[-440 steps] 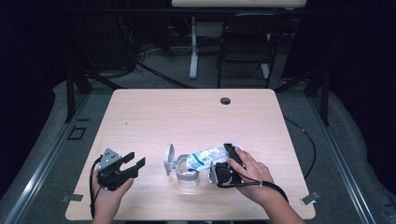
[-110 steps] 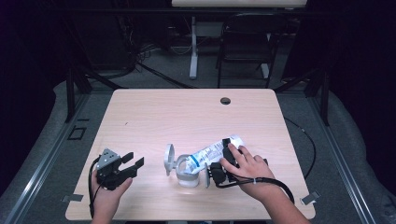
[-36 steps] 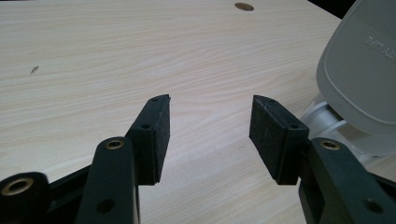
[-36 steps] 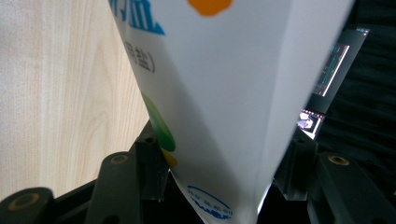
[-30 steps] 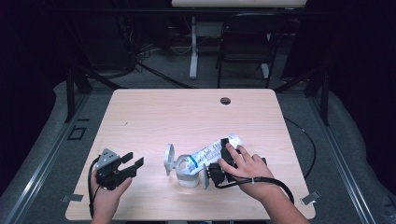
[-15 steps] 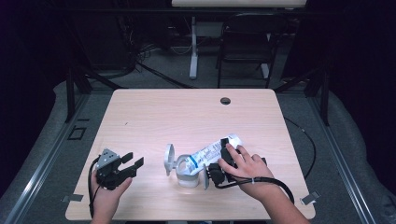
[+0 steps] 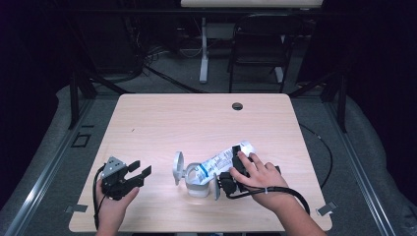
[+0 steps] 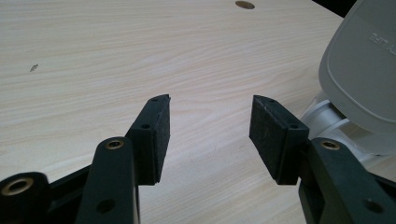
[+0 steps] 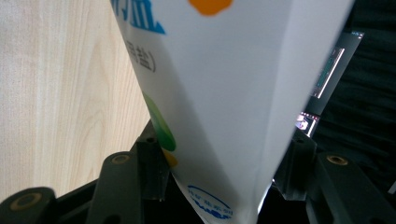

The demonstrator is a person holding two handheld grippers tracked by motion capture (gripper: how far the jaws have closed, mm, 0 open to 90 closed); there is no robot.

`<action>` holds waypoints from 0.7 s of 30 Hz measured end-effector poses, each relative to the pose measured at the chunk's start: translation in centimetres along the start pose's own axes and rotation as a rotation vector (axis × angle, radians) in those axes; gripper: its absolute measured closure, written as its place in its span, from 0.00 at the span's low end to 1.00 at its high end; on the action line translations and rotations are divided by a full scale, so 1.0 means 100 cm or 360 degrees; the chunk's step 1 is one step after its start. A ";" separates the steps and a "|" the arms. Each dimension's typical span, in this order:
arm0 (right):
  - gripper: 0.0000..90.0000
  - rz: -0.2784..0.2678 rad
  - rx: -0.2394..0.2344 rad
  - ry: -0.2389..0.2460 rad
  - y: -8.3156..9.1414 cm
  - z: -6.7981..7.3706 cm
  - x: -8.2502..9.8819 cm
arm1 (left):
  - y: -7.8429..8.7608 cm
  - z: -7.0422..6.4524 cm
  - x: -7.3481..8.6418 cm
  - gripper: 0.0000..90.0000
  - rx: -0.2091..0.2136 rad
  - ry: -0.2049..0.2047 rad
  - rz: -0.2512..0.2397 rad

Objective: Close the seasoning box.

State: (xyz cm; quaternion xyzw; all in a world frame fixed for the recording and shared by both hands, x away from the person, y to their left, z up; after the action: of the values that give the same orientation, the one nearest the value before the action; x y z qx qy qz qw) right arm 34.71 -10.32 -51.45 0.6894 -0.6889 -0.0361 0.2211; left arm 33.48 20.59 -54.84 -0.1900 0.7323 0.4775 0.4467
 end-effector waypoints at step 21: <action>0.53 0.0008 0.0014 0.0029 0.001 -0.001 0.000 | 0.000 0.000 0.000 0.54 0.0001 0.0001 0.0000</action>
State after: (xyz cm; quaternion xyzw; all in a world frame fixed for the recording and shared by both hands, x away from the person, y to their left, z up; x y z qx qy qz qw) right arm 34.66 -10.26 -51.34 0.6889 -0.6887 -0.0262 0.2246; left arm 33.48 20.60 -54.84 -0.1899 0.7325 0.4774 0.4466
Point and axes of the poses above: each handheld gripper's, and its own axes: y roughly backward along the jaws, x roughly out of its underside, z roughly to its left, the point moved 7 cm from there along -y, roughly forward along the jaws, and after that the axes turned 2 degrees about z, right-handed, at the moved point
